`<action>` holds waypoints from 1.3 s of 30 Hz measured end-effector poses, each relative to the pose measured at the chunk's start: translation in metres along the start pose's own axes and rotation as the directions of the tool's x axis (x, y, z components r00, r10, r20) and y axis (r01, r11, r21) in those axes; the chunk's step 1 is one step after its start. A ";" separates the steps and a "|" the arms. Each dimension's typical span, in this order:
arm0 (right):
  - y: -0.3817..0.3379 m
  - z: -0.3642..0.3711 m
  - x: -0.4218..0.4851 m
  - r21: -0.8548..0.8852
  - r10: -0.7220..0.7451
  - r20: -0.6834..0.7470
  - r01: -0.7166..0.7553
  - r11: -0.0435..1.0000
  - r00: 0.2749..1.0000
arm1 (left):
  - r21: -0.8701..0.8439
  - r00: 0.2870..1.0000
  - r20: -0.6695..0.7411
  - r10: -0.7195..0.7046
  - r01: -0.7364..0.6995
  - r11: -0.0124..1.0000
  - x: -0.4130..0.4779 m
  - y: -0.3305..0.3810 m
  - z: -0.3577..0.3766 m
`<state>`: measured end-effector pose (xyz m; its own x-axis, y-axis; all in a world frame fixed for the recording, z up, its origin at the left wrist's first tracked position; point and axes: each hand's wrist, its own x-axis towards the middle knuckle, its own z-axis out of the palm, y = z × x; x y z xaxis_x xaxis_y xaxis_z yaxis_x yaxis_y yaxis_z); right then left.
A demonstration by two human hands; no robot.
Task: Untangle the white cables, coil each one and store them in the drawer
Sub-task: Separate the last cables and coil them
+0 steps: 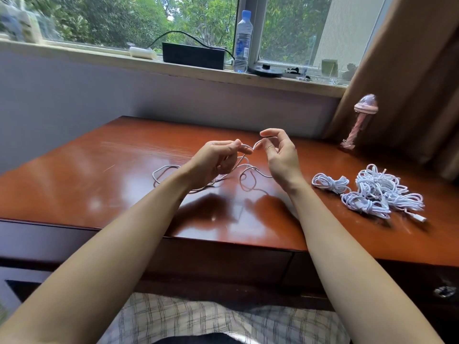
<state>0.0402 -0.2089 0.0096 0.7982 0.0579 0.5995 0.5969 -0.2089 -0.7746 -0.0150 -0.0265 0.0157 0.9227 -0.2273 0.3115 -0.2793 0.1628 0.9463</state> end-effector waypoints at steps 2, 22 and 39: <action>0.002 0.002 0.000 -0.042 -0.013 0.013 0.013 0.999 1.000 | -0.057 0.997 0.066 -0.042 0.045 0.997 -0.003 0.003 0.002; 0.005 0.018 -0.017 -0.220 0.019 0.390 0.073 0.973 0.921 | -0.338 0.979 -0.193 0.065 -0.129 0.932 0.017 -0.007 -0.009; -0.010 0.031 -0.023 -0.315 -0.057 0.446 0.216 0.924 0.893 | 0.353 0.825 -0.379 0.420 -0.291 0.889 0.024 -0.012 -0.009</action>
<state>0.0184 -0.1784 -0.0030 0.7151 0.4986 0.4900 0.6987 -0.4884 -0.5228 0.0128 -0.0250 0.0109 0.7443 0.2448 0.6213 -0.6104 -0.1281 0.7817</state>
